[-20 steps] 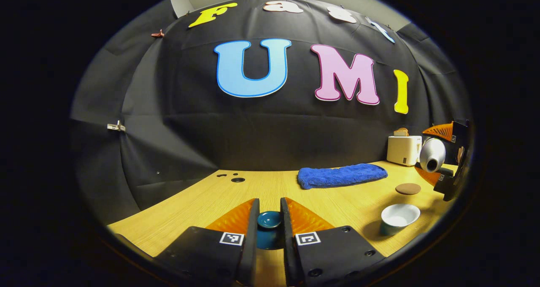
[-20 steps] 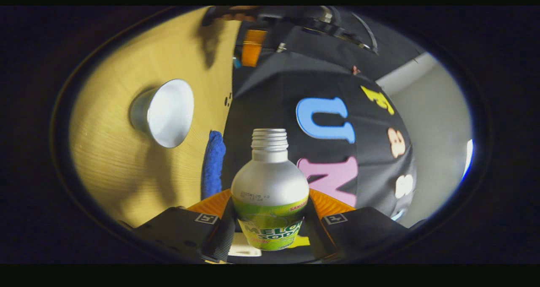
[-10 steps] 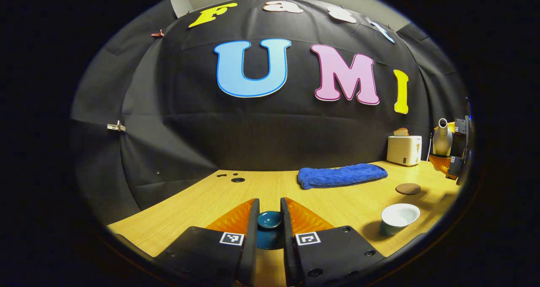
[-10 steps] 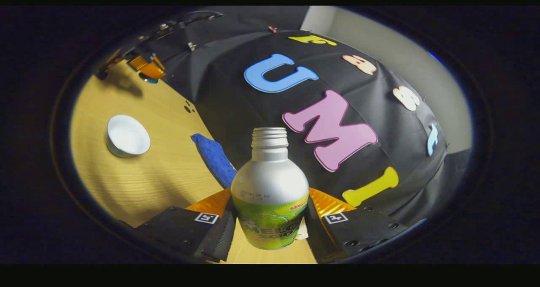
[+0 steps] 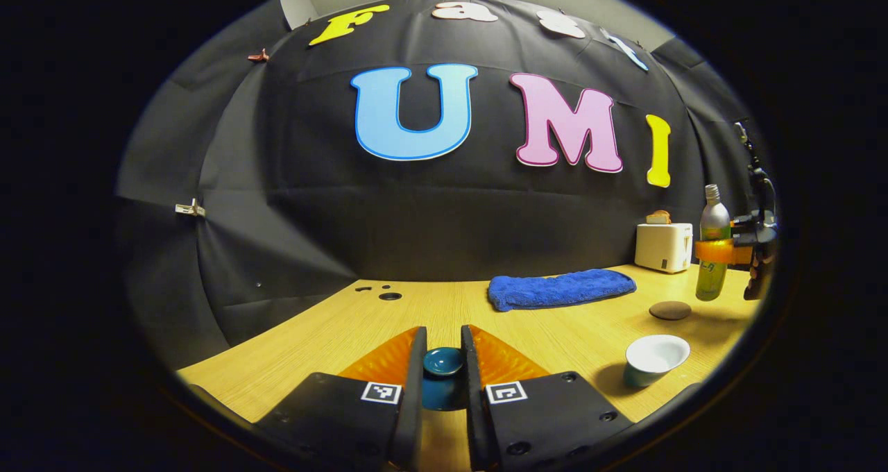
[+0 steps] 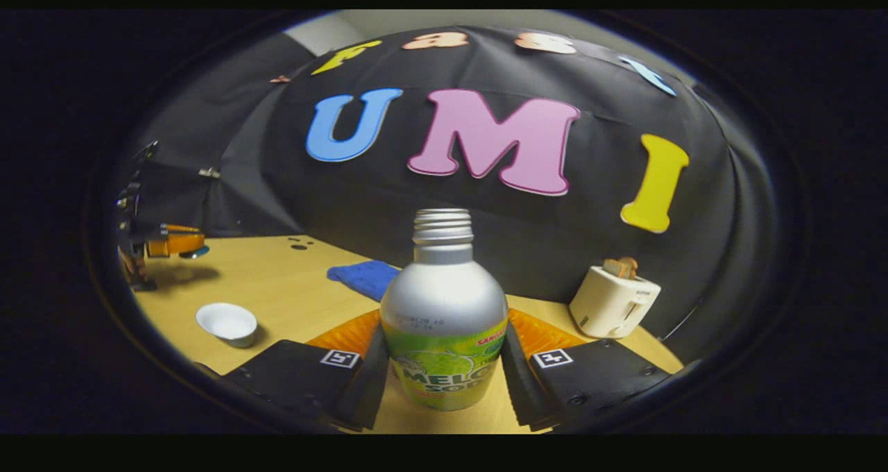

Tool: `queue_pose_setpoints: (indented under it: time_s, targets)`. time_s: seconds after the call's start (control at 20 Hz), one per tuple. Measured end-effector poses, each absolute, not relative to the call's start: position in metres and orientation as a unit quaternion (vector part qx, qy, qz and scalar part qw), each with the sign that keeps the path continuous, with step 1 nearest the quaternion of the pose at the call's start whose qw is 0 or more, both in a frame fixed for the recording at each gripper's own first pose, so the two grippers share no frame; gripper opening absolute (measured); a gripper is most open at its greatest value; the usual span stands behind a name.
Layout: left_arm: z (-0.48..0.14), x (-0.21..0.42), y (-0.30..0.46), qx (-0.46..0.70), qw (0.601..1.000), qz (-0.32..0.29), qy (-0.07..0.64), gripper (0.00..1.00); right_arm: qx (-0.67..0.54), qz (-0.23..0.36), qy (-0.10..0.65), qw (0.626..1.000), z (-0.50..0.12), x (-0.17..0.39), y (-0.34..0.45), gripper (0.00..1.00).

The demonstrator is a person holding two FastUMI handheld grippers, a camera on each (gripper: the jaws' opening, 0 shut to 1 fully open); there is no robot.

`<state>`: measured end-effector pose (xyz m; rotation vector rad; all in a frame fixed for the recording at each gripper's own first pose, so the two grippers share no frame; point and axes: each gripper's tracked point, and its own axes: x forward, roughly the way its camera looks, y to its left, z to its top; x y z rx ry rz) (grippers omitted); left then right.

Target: Open the teacup lid with one hand, grasp the water bottle and pour water into the teacup with the other hand; after pouring, place the water bottle on the coaster and then close the teacup lid.

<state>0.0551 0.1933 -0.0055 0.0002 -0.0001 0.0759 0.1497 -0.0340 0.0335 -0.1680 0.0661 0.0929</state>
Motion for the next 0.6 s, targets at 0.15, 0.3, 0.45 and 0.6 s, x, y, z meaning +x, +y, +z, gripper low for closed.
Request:
queue_pose_setpoints:
  time_s: [0.15,0.3,0.45,0.6]
  targets:
    - [-0.005,0.055,0.193,0.0,0.999,0.038,0.0,0.3,-0.014,0.054,0.048,0.997,0.022,0.162,-0.046,0.75]
    - [-0.005,0.054,0.193,0.0,0.999,0.037,0.0,0.31,0.024,0.047,0.061,0.997,0.014,0.18,-0.052,0.75]
    - [-0.005,0.055,0.193,0.0,0.999,0.037,0.0,0.31,0.028,0.044,0.05,0.997,0.012,0.194,-0.055,0.75]
    - [-0.005,0.055,0.193,0.0,0.999,0.037,0.0,0.31,0.027,0.045,0.041,0.998,0.008,0.201,-0.056,0.76]
